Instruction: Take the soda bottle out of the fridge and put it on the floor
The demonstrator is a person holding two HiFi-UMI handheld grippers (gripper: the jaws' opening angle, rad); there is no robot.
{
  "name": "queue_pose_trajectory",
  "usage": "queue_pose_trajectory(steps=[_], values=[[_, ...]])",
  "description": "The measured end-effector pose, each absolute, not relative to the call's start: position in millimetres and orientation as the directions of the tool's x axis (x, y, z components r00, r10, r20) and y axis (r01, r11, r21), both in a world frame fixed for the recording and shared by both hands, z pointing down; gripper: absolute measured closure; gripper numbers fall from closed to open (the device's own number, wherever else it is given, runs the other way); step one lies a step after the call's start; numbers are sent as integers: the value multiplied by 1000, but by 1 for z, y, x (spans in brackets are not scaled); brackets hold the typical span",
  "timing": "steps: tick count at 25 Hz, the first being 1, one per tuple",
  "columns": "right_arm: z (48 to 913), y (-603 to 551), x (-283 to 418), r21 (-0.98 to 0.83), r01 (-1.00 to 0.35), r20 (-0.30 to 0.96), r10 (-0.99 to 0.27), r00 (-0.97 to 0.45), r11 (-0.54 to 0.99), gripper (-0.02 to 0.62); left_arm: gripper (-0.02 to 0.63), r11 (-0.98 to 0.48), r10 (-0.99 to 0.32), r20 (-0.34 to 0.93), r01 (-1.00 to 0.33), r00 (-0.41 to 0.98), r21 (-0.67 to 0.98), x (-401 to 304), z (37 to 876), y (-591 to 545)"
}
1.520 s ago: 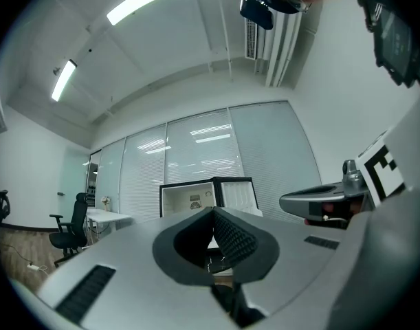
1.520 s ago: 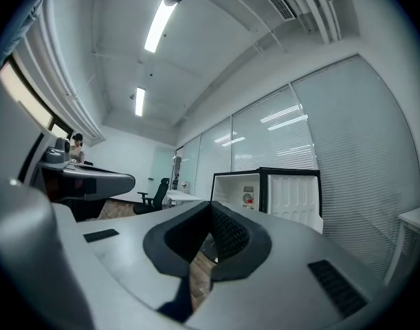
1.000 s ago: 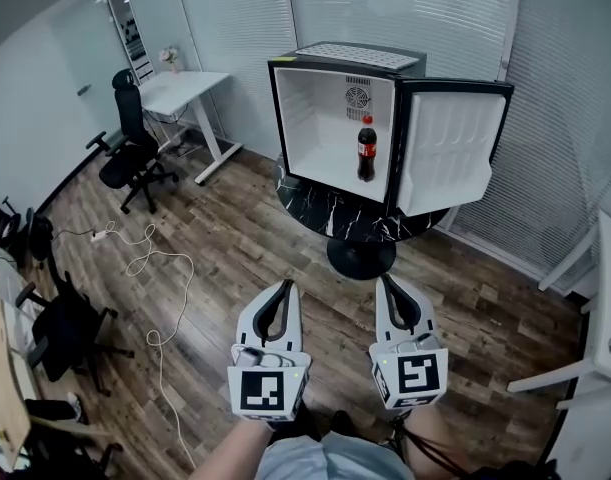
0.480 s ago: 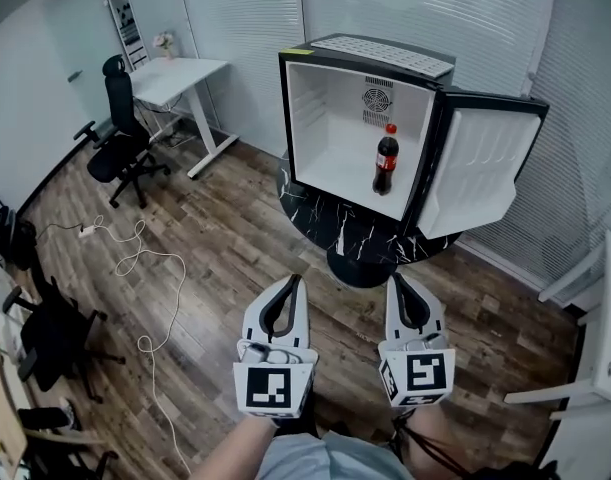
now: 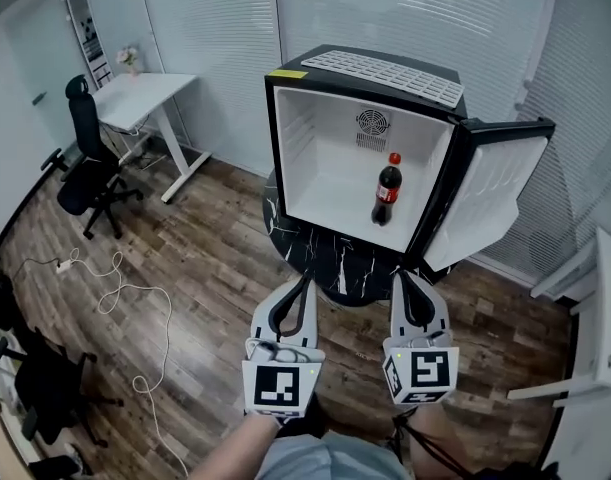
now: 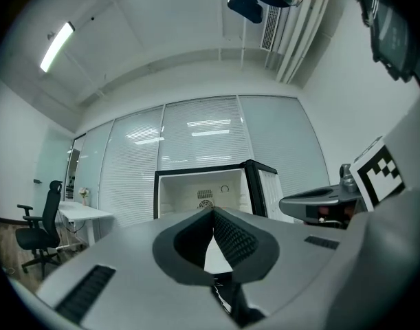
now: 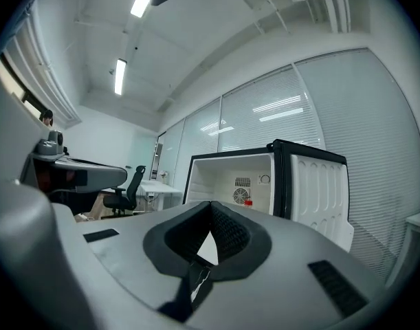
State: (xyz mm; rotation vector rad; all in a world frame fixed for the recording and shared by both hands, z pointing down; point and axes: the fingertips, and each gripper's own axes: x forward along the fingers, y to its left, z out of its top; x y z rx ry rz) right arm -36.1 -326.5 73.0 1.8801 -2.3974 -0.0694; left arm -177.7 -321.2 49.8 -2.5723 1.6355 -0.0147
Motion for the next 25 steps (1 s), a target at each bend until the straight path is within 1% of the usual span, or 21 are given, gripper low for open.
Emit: queue_pose_trajectory(steps=[4,9,17,25], values=[[63,-352,-40,105,-975,29,-981,-193,195,581,591,-461,-882,-63,-883,467,-89,-180,42,-350],[54,-371,-48,125,-977,4,-985,-174,173,581,591,-497,-861,-72,-863,504,-92,-182,37,-374],[62,-397,-41,130,-983,7,-992,-126,126,581,591,-544,-836,-33,-836,547,-79,-169,57,-405],[73,-436,-29,115,-989,10,-995,-95,96,581,591,-558,-826,-28,-824,563,-97,-159,65,-448]])
